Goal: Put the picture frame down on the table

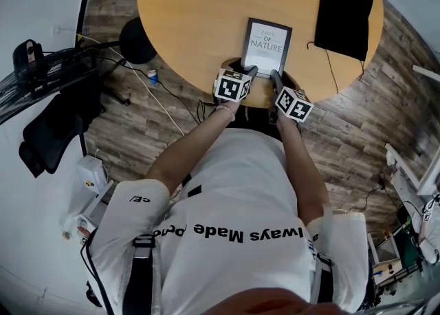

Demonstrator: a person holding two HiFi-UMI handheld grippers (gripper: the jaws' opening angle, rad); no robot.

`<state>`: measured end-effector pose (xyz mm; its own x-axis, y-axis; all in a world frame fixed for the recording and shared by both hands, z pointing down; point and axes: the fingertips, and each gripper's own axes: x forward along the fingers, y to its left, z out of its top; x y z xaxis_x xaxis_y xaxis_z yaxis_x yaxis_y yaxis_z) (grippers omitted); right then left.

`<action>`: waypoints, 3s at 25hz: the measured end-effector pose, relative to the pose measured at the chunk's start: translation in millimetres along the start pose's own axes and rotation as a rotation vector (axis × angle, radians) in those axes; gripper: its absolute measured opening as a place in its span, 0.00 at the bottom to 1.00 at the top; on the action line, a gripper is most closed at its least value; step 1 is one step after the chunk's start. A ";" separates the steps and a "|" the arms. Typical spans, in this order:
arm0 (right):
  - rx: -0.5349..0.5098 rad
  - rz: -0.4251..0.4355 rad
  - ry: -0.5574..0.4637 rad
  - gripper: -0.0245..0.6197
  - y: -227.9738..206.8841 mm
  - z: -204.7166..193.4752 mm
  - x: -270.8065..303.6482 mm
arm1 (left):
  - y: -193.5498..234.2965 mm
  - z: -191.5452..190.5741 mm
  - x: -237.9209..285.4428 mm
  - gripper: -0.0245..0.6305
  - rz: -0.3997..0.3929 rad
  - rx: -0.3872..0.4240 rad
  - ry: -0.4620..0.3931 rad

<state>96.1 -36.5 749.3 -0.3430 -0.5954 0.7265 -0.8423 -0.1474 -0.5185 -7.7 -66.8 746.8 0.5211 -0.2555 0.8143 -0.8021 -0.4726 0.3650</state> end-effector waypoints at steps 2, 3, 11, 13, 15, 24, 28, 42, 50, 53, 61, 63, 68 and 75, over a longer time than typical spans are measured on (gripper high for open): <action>-0.006 -0.005 0.002 0.24 -0.6 -0.2 0.1 | -0.3 -0.3 0.8 0.40 0.008 0.010 0.004; -0.007 -0.007 0.003 0.24 -1.5 0.0 0.1 | -0.9 0.0 1.5 0.40 0.012 0.015 0.005; -0.022 -0.016 0.012 0.24 -0.7 0.3 -1.5 | -1.3 0.5 0.9 0.40 0.034 0.052 0.014; -0.023 -0.018 0.012 0.24 -1.2 0.0 -1.5 | -1.5 0.3 1.5 0.40 0.039 0.058 0.014; -0.024 -0.018 0.012 0.24 -1.9 -0.6 -1.0 | -1.4 -0.2 2.4 0.40 0.042 0.062 0.014; -0.042 -0.025 0.015 0.24 -0.2 -1.5 -0.9 | -0.4 -0.9 2.5 0.40 0.055 0.085 0.017; -0.051 -0.026 0.022 0.24 -2.0 -0.7 -1.2 | -1.9 -0.4 4.9 0.40 0.055 0.086 0.015; -0.081 -0.036 0.038 0.24 -0.9 -2.1 -0.1 | -0.3 0.3 3.5 0.40 0.067 0.104 0.023; -0.083 -0.034 0.037 0.24 -0.3 -1.7 -0.2 | 0.5 0.0 3.4 0.41 0.071 0.118 0.022; -0.081 -0.032 0.038 0.24 -0.5 -2.3 -1.2 | -0.6 0.2 2.2 0.41 0.068 0.118 0.020; -0.120 -0.028 0.042 0.26 -0.6 -1.9 -1.2 | 1.3 -0.8 1.9 0.41 0.063 0.129 0.023; -0.131 -0.029 0.032 0.27 -0.2 0.8 -2.9 | 1.4 1.7 -1.8 0.41 0.063 0.137 0.017; -0.155 -0.024 0.006 0.27 3.1 11.4 -8.1 | -1.1 12.8 -9.4 0.41 0.052 0.156 -0.021; -0.224 0.005 -0.048 0.26 15.9 35.0 -20.4 | -10.5 30.6 -22.6 0.40 0.031 0.148 -0.071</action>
<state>104.2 -54.4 710.4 -0.3319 -0.6331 0.6993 -0.9137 0.0317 -0.4050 -2.1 -81.9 710.8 0.5201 -0.3288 0.7883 -0.7695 -0.5809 0.2654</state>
